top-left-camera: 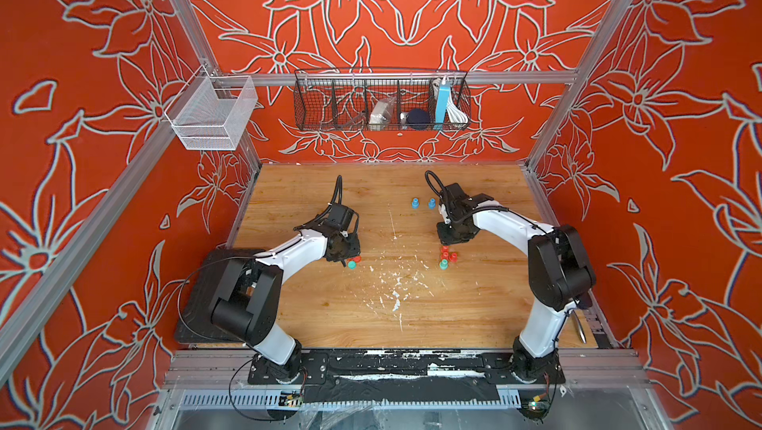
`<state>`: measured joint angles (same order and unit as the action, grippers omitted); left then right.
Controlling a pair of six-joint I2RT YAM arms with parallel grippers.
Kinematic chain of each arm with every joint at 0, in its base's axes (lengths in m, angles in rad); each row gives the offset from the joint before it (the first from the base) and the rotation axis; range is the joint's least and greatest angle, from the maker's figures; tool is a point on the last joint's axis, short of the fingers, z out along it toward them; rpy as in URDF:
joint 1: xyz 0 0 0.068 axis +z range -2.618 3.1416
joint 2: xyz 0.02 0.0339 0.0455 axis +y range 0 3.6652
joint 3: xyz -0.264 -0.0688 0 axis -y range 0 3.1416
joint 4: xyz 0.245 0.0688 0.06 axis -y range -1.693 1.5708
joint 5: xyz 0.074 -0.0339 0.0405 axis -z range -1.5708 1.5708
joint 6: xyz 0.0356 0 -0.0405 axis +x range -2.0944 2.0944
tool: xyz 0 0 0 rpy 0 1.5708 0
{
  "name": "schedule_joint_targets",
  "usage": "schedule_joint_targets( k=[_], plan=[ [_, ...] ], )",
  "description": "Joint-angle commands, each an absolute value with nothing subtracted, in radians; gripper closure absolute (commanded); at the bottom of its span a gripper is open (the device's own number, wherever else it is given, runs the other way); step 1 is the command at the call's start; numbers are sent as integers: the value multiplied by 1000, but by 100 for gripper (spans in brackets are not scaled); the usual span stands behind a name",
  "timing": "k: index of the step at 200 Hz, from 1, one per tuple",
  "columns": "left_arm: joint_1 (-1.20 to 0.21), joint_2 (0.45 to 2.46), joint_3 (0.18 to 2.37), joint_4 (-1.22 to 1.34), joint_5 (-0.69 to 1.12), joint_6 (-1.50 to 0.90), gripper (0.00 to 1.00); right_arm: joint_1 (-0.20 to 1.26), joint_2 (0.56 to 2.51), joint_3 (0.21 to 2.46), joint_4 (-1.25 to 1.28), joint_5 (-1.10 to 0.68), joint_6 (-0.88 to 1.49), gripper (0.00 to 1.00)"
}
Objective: Close the stamp cap
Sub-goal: Pick up the stamp from the center of the board.
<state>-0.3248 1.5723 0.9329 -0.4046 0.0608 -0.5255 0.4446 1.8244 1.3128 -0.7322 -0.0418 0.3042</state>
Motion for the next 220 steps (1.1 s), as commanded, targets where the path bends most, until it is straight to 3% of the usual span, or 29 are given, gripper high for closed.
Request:
schedule_joint_targets(
  k=[1,141,220],
  plan=[
    [-314,1585,945,-400,46,-541,58,457,1841,1318,-724,-37,322,60],
    [-305,1618,981,-400,40,-546,57,471,1868,1282,-716,-23,332,63],
    [-299,1643,1013,-407,38,-544,58,472,1873,1276,-716,-16,333,72]
  ],
)
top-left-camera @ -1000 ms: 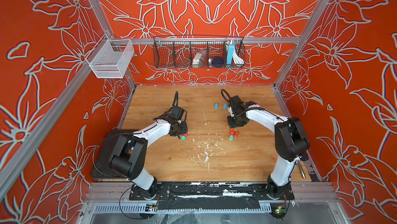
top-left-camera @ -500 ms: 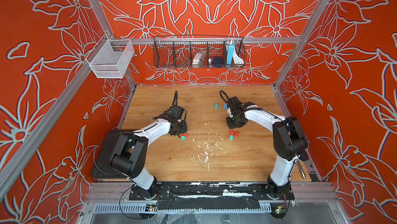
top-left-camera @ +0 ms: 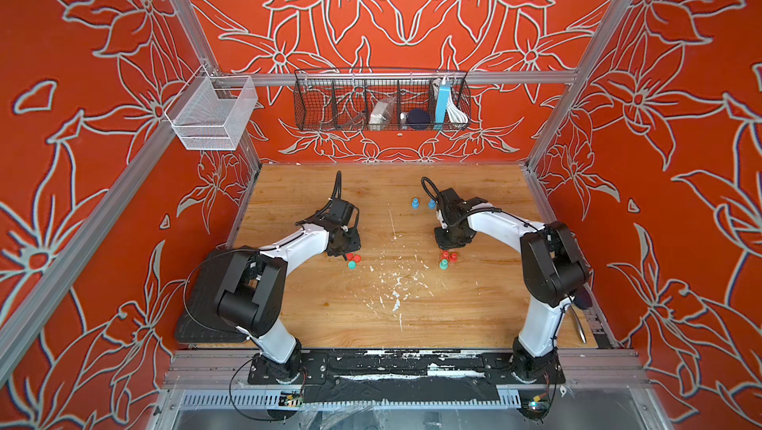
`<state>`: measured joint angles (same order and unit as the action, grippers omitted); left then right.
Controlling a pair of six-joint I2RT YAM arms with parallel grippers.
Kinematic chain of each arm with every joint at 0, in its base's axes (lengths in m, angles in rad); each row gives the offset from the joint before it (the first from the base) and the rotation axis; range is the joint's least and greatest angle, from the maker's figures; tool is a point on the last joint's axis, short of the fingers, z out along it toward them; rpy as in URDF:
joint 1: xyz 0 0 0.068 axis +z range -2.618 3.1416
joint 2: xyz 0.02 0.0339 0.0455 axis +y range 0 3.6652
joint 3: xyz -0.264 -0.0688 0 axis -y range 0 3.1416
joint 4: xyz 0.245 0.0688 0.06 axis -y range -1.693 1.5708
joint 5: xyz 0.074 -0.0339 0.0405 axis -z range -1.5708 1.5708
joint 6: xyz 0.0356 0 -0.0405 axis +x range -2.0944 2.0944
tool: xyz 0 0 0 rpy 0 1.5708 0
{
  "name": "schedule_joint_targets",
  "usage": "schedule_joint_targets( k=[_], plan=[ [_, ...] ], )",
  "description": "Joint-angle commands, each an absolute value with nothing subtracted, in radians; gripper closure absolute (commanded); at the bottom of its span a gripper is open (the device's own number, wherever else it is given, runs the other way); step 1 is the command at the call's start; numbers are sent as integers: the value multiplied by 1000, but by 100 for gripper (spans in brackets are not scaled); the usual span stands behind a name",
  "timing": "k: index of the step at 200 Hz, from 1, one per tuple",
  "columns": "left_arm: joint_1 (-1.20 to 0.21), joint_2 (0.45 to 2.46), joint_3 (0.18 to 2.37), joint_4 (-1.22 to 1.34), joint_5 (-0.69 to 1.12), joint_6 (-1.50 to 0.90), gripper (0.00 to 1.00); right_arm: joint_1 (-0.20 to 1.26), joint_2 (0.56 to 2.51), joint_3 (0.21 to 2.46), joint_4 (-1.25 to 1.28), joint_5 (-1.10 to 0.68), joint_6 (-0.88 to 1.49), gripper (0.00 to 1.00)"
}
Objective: Close the stamp cap
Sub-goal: Pick up the stamp from the center of the board.
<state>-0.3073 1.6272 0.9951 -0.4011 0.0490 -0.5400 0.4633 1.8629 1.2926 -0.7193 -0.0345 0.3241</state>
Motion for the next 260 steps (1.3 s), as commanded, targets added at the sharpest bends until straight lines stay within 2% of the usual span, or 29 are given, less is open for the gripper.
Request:
schedule_joint_targets(
  k=[1,142,260],
  plan=[
    [-299,1644,1013,-407,38,-544,58,472,1873,1276,-716,-16,333,72],
    [-287,1700,1012,-386,36,-549,58,479,1857,1276,-721,-3,334,86],
    [-287,1758,1012,-361,75,-565,58,480,1790,1298,-750,13,332,88]
  ],
)
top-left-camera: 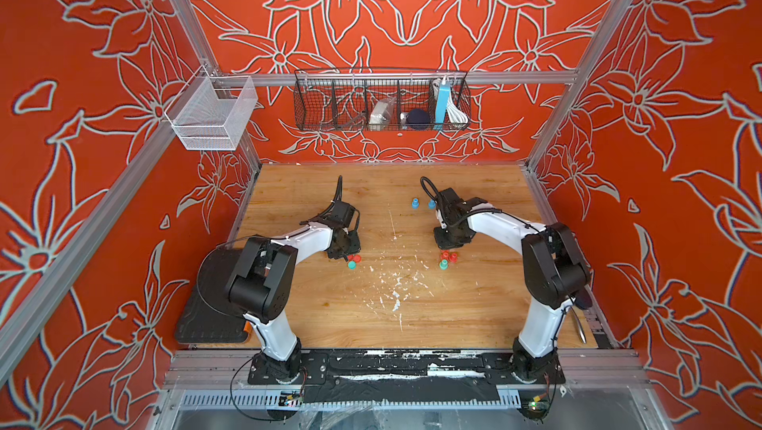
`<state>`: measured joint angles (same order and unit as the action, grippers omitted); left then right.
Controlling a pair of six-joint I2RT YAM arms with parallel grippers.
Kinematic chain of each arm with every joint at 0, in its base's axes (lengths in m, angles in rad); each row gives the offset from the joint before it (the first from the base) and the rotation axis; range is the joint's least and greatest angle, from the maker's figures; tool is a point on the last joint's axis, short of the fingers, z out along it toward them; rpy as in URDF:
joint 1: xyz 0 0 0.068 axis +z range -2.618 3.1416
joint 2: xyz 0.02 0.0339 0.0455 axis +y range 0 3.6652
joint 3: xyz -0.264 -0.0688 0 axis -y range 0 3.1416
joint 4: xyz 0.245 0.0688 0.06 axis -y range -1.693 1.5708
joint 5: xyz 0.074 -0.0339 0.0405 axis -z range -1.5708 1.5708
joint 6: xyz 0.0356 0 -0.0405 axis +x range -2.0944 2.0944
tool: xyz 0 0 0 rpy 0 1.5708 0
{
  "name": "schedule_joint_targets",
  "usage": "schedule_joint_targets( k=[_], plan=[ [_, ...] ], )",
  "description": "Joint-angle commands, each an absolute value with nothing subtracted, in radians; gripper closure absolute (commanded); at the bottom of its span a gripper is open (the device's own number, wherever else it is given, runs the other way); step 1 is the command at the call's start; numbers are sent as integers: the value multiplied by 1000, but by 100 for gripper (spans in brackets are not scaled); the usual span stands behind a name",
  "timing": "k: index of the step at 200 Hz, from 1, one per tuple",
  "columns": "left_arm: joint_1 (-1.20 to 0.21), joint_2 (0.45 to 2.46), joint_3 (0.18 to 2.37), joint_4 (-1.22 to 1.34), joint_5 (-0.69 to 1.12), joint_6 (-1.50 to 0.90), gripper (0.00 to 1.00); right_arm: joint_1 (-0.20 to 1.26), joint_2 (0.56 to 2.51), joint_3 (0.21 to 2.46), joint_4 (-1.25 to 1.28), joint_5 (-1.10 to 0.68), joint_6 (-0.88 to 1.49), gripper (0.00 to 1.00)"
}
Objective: Close the stamp cap
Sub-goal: Pick up the stamp from the center of the board.
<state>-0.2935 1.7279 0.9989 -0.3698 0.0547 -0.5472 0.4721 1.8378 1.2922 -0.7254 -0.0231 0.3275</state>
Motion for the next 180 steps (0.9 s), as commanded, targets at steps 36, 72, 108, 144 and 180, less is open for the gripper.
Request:
schedule_joint_targets(
  k=[36,72,108,144,180],
  plan=[
    [-300,1790,1021,-347,91,-578,58,479,1769,1311,-772,25,326,89],
    [-342,1836,1073,-355,86,-586,58,479,1754,1322,-787,29,322,89],
    [-409,1898,1155,-370,81,-606,58,481,1741,1325,-796,37,319,89],
    [-491,1953,1236,-386,73,-634,58,479,1737,1330,-803,49,316,89],
    [-544,1975,1307,-407,64,-649,58,480,1732,1331,-807,60,314,89]
  ],
)
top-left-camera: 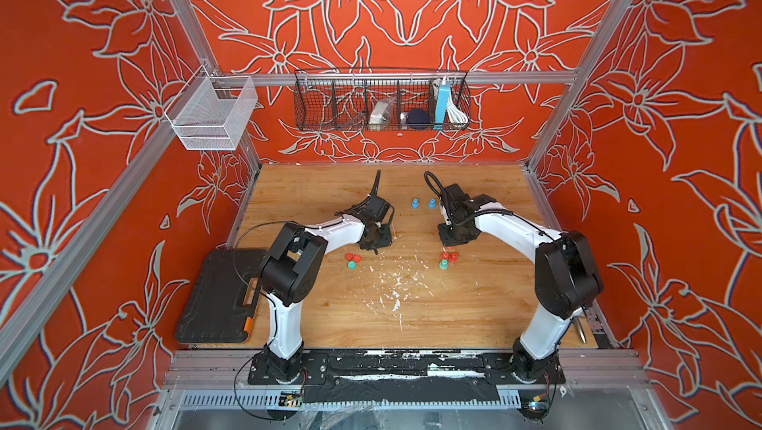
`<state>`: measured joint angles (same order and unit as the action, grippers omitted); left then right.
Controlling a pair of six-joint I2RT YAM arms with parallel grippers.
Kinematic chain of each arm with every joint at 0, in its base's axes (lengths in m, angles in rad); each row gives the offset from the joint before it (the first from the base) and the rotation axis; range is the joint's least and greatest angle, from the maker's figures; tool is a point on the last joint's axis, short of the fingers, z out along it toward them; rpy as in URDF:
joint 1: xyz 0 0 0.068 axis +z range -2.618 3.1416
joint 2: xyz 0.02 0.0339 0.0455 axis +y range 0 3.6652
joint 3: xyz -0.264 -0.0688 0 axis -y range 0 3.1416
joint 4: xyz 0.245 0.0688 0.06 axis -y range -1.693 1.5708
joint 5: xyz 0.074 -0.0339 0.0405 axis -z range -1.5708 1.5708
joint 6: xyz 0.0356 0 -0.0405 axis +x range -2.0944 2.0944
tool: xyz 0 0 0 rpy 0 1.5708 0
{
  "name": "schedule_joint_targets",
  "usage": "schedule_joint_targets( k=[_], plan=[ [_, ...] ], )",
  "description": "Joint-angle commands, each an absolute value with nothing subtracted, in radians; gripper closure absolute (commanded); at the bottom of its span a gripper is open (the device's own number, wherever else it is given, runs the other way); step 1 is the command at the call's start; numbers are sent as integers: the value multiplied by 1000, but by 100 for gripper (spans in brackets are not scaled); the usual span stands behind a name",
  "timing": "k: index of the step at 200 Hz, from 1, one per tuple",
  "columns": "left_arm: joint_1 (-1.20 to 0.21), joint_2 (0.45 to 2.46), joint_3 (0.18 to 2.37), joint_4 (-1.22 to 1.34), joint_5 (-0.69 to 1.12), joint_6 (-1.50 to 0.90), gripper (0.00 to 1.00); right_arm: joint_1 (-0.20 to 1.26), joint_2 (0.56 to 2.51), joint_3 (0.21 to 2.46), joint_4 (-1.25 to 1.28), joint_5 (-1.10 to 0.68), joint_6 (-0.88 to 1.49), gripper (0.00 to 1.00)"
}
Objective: Close the stamp cap
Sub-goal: Pick up the stamp from the center of the board.
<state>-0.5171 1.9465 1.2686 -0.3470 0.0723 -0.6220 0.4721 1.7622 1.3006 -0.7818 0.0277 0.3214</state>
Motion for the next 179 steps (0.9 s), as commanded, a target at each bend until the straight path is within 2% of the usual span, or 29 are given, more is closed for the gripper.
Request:
schedule_joint_targets(
  k=[1,61,108,157,179],
  plan=[
    [-545,1975,1309,-408,64,-647,58,480,1732,1331,-807,60,314,89],
    [-570,1975,1384,-451,58,-635,58,480,1723,1334,-816,70,313,89],
    [-563,1874,1355,-474,40,-604,58,480,1719,1366,-840,68,309,89],
    [-446,1686,1197,-438,74,-601,58,505,1800,1520,-917,21,298,89],
    [-425,1698,1176,-429,95,-591,58,543,1843,1585,-932,3,314,88]
  ],
)
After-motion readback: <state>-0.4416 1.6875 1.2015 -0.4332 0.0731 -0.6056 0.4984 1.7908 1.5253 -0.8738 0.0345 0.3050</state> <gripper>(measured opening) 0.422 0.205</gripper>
